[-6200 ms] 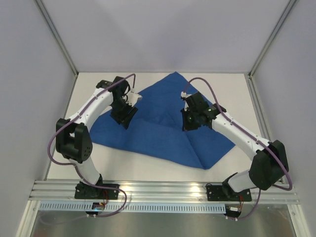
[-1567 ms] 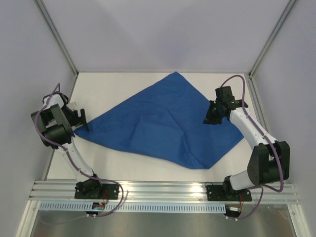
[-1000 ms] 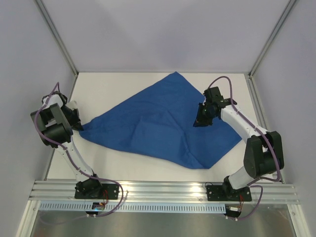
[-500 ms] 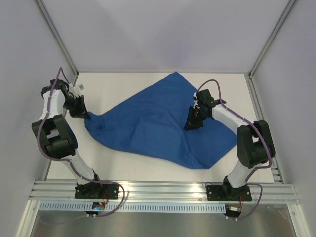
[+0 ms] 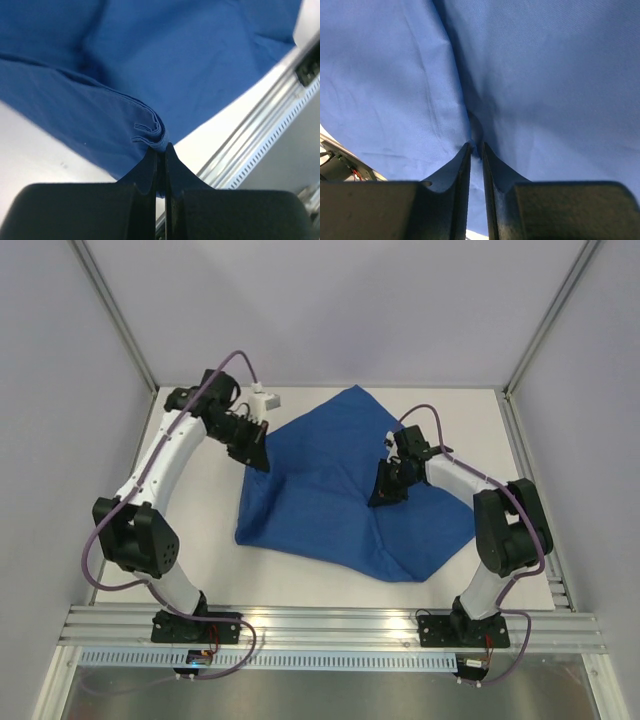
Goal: Prepare the surgical pack
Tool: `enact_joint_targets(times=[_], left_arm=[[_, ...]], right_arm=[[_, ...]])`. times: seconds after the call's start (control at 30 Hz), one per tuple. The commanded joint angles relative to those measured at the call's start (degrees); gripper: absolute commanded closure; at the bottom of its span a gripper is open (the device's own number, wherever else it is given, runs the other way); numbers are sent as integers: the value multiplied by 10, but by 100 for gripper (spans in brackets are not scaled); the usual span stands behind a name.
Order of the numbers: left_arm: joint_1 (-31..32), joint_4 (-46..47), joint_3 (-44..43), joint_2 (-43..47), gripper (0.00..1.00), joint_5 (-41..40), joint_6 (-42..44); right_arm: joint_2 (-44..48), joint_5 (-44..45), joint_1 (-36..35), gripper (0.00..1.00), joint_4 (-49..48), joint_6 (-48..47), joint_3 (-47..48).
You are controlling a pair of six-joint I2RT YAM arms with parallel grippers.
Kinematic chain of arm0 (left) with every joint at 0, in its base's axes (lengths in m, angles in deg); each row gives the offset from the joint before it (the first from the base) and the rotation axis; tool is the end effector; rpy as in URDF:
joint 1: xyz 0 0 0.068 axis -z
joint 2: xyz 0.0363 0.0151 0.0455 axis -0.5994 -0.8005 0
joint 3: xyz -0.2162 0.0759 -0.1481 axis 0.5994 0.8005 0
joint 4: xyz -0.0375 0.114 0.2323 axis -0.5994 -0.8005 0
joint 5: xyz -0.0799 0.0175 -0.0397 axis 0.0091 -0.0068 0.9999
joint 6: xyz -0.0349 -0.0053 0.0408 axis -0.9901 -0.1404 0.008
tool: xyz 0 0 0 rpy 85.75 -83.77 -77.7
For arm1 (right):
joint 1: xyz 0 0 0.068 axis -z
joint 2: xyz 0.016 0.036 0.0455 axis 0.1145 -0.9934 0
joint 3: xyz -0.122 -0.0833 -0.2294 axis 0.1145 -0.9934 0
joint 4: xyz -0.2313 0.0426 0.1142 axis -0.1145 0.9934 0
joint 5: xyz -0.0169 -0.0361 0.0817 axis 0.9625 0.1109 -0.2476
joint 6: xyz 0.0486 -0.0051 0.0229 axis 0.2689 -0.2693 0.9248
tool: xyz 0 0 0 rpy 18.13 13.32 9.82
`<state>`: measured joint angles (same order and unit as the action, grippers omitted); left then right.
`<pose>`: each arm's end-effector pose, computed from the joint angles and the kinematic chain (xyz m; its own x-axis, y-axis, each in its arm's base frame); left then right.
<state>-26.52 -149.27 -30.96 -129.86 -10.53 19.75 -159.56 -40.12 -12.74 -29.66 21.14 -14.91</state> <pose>0.3196 -0.0787 0.3410 -0.8059 0.3495 -0.4779 0.5599 0.7123 -0.4234 0.3118 0.1239 0.1823 -0.9828 0.0600 -0.1745 -0.0310 0.8786 0.4765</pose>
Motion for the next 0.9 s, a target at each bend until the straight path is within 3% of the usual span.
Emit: enact_joint_targets(times=[0.0, 0.3, 0.43, 0.87], left_arm=[[88, -18, -27, 2, 100, 57, 23], [289, 9, -66, -86, 100, 66, 21], [340, 21, -59, -131, 100, 63, 24], [376, 63, -137, -201, 100, 86, -18]], right_arm=[[0, -14, -2, 83, -38, 10, -18], [21, -5, -9, 84, -86, 49, -63], [31, -3, -12, 85, -102, 60, -76], [23, -4, -13, 86, -113, 71, -57]])
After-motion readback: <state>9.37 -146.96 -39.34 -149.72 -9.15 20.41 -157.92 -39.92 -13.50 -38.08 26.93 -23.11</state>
